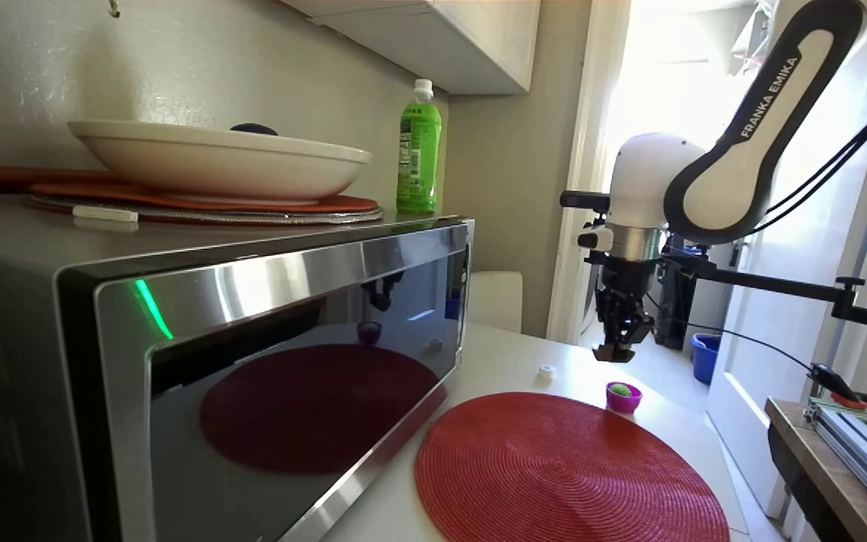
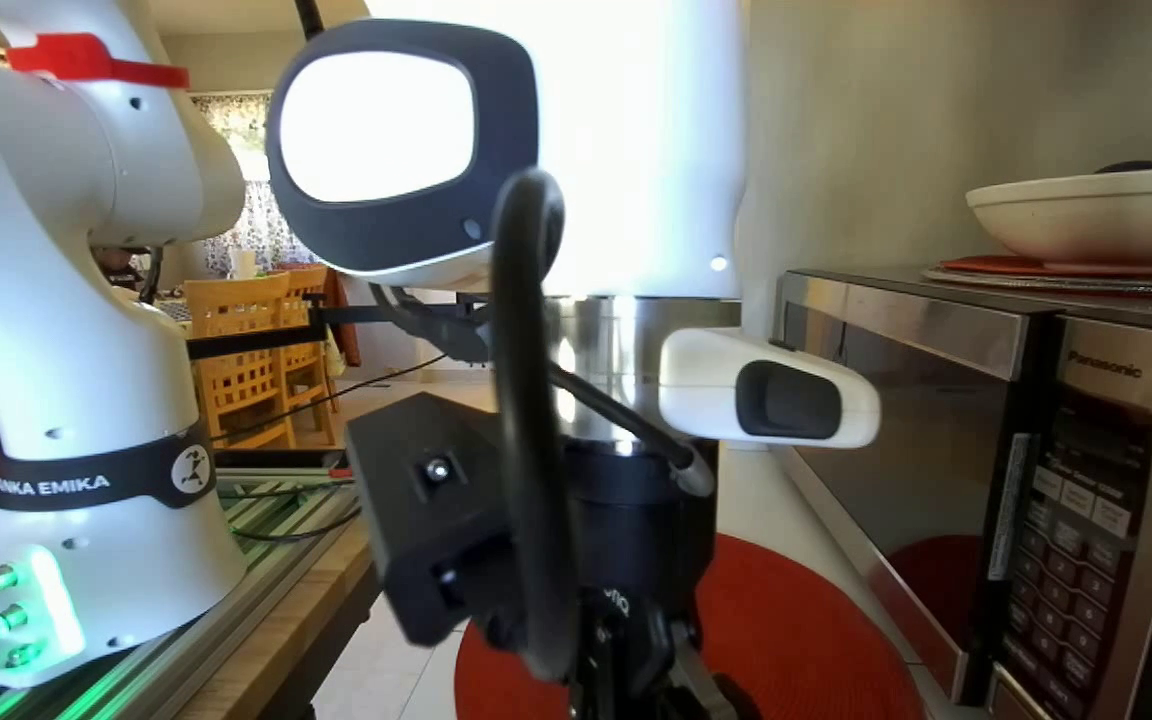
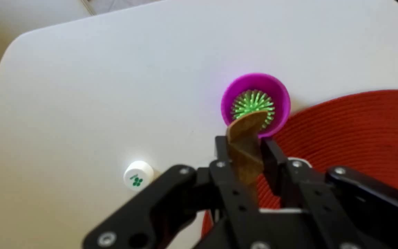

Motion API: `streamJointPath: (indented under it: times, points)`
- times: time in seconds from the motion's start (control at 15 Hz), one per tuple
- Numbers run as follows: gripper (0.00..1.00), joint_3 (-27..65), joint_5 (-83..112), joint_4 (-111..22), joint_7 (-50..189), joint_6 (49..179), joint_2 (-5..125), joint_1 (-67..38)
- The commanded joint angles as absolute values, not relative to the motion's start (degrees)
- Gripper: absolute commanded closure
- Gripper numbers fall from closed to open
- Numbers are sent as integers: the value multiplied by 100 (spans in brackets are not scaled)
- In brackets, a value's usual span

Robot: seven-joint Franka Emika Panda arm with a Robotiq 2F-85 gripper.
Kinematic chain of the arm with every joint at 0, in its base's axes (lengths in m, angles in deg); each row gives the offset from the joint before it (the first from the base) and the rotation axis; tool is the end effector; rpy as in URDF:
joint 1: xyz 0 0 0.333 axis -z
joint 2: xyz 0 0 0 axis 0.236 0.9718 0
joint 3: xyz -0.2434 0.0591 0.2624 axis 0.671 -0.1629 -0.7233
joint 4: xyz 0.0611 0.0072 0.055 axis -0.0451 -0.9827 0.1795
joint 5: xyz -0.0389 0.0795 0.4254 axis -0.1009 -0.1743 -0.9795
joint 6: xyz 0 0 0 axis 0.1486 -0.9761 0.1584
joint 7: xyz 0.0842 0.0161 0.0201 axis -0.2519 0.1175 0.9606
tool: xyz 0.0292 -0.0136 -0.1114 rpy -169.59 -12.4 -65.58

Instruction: Move the brown object to the right.

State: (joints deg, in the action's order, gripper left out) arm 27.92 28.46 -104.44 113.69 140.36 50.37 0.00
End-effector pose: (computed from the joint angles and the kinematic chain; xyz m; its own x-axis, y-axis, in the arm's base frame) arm 0.4016 -0.1883 0.2015 0.8710 0.4858 -0.0738 0.4912 -0.8642 0.1092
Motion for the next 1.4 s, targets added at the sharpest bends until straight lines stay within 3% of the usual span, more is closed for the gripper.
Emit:
streamJointPath:
  times: [0.0, 1.33]
  points:
    - [93, 2635, 2398, -10099, 11217, 13883, 5318, 29]
    - [93, 2318, 2093, -9060, 10693, 13931, 6648, 418]
